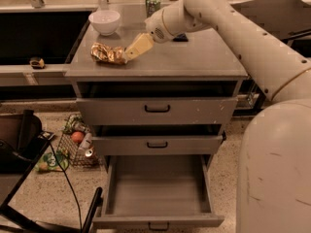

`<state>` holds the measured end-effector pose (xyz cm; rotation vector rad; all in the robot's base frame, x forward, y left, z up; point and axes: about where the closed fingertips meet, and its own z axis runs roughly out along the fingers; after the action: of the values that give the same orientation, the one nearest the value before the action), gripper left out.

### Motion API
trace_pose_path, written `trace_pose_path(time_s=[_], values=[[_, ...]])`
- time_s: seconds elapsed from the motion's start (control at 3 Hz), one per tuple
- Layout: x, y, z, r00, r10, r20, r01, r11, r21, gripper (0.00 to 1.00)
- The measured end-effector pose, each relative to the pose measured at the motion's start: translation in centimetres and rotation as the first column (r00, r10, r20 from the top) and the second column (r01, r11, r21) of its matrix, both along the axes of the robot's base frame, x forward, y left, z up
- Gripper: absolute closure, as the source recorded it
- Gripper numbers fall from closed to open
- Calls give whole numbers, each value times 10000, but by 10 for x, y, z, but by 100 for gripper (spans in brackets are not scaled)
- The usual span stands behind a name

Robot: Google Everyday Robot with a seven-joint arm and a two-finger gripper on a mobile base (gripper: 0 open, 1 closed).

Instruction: Place orange can into bottom drawer

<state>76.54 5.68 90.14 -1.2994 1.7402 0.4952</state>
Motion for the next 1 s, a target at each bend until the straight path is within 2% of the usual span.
trace_pose_path(time_s=[0.33,0.67,1.0], values=[[-1,27,-9,9990,389,-224,-385,9991,198,0],[0,46,-16,9960,750,-484,-747,9972,89,0],[6,55,-21,9929,1061,-539,-1076,9939,-255,0]])
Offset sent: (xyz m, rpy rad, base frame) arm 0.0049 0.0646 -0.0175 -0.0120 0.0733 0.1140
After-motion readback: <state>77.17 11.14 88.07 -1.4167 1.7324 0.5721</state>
